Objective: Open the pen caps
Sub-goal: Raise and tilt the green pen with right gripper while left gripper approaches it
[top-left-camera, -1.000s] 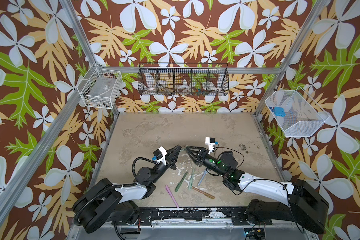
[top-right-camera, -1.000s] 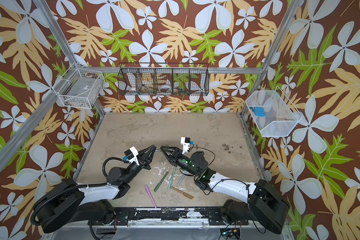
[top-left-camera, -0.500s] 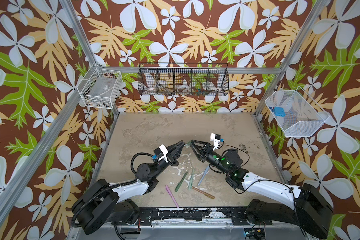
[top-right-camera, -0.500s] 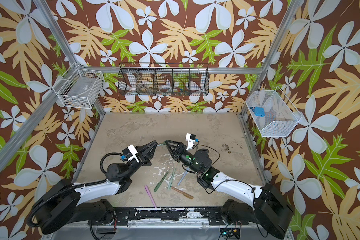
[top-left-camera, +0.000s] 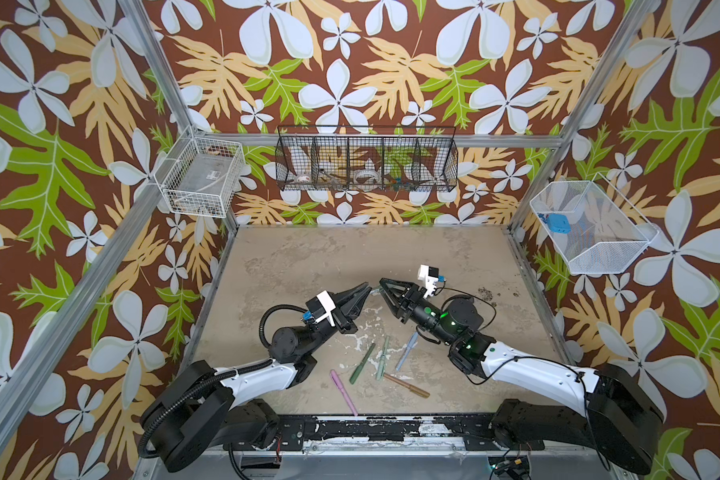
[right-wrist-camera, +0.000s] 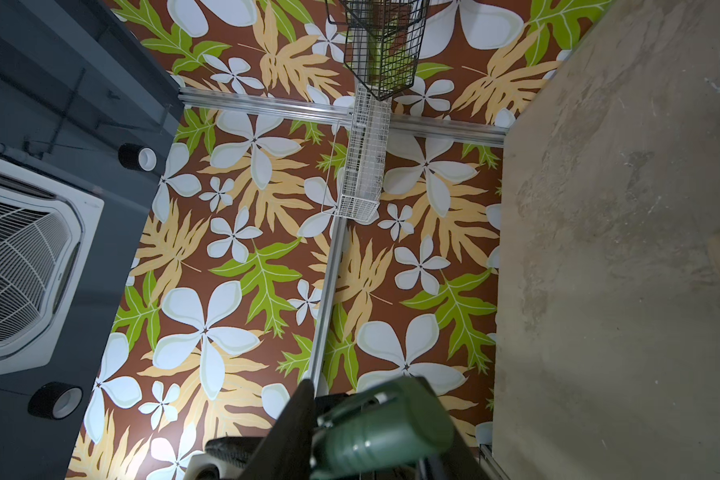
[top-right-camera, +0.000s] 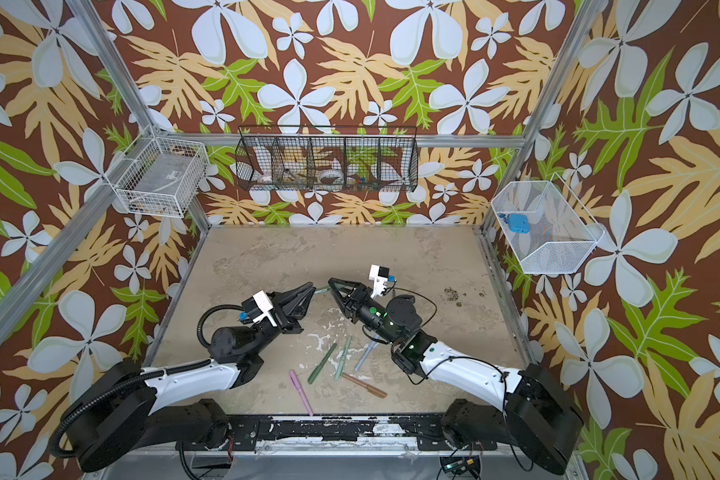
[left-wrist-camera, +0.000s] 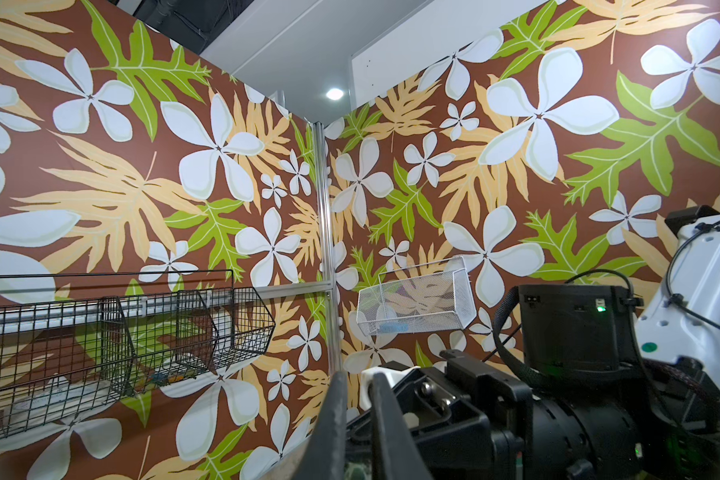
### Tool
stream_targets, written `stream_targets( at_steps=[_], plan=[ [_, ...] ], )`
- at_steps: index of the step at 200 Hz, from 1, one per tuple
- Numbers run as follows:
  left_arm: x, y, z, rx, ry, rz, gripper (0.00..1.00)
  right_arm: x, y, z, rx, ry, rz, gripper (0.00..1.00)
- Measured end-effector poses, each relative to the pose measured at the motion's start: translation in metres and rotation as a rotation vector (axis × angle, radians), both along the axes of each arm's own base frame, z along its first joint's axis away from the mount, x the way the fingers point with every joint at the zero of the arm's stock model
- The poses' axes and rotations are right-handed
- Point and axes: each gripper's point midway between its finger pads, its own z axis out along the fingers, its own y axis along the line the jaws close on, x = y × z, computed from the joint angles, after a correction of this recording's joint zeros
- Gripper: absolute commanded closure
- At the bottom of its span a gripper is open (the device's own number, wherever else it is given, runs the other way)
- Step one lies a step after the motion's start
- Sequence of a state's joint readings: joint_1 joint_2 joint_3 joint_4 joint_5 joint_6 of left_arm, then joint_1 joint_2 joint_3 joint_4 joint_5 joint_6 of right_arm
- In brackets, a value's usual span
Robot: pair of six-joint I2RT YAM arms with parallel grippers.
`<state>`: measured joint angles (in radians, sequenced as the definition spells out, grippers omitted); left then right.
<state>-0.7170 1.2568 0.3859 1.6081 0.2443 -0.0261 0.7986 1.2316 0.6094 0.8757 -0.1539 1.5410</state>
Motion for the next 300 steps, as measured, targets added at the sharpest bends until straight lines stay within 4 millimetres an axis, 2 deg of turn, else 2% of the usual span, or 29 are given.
stream_targets(
  at_steps=[12, 24, 49, 72, 101, 117, 143, 166, 187, 222, 257, 300],
  plan=[
    [0.000, 0.000, -0.001, 0.003, 0.001, -0.001, 1.00, 0.002, 0.000, 0.003, 0.015, 0.001, -0.006, 0.76],
    [0.000, -0.001, -0.006, 0.013, 0.007, 0.001, 0.95, 0.004, -0.002, 0.009, 0.041, -0.003, -0.020, 0.87],
    [0.000, -0.001, -0.016, 0.034, 0.022, 0.001, 0.72, 0.005, -0.005, 0.026, 0.076, -0.039, -0.030, 1.00],
    [-0.002, -0.003, -0.029, 0.057, 0.050, -0.015, 0.57, 0.008, -0.004, 0.026, 0.039, -0.045, -0.044, 1.00],
    [0.007, 0.008, -0.048, 0.042, 0.141, 0.034, 0.25, 0.017, -0.019, 0.038, -0.003, -0.094, -0.110, 1.00],
    [0.012, 0.016, -0.057, 0.017, 0.199, 0.068, 0.17, 0.025, -0.028, 0.043, -0.063, -0.128, -0.163, 1.00],
    [0.017, 0.025, -0.068, -0.010, 0.269, 0.093, 0.15, 0.035, -0.039, 0.050, -0.210, -0.216, -0.244, 1.00],
    [0.013, 0.033, -0.054, -0.066, 0.260, 0.088, 0.15, 0.044, -0.047, 0.048, -0.373, -0.299, -0.304, 1.00],
    [0.012, 0.037, -0.045, -0.094, 0.264, 0.089, 0.17, 0.051, -0.051, 0.042, -0.546, -0.384, -0.338, 1.00],
    [0.016, 0.033, -0.046, -0.050, 0.305, 0.096, 0.20, 0.054, -0.052, 0.024, -0.806, -0.527, -0.331, 1.00],
    [0.019, 0.022, -0.070, 0.041, 0.376, 0.077, 0.23, 0.041, -0.039, 0.001, -0.961, -0.690, -0.203, 1.00],
    [0.014, 0.013, -0.107, 0.140, 0.453, 0.034, 0.22, 0.016, -0.030, -0.027, -1.031, -0.842, -0.052, 1.00]
  ],
)
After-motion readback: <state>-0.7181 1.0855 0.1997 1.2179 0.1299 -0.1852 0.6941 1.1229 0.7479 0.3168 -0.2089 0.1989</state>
